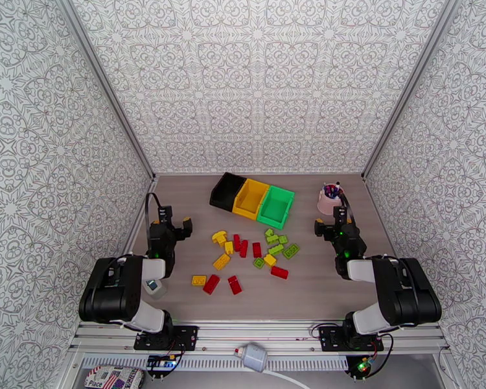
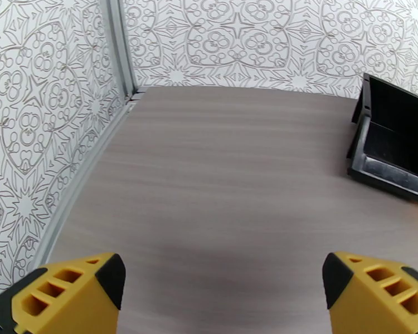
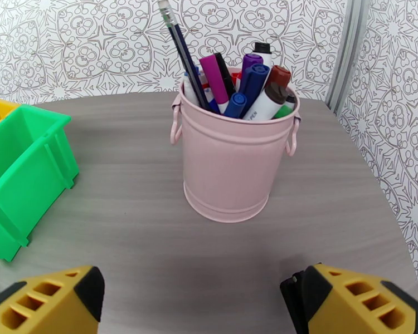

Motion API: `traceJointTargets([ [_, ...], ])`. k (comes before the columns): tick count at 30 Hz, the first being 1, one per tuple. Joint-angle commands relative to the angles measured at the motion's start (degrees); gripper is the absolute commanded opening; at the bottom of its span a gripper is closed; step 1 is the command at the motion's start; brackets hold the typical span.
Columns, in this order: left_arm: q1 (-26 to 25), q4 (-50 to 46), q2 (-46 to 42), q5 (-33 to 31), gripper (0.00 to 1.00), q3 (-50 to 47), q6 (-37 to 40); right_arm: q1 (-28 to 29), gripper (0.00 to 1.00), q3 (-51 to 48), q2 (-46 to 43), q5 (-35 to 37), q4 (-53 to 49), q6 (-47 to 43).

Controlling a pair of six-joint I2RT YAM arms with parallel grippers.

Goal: Sort the legos into containers by color

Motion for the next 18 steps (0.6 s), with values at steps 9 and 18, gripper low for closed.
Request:
traceJointTargets([
  [9, 0.0, -0.6, 0.3, 1.2, 0.99, 0.5, 0.8, -0.6, 0.99, 0.5, -0.3, -0.5, 0.5, 0.3],
  [18, 0.0, -0.6, 0.3, 1.2, 0.99, 0.5, 0.8, -0.6, 0.99, 0.5, -0.3, -0.6, 0.5, 0.3],
])
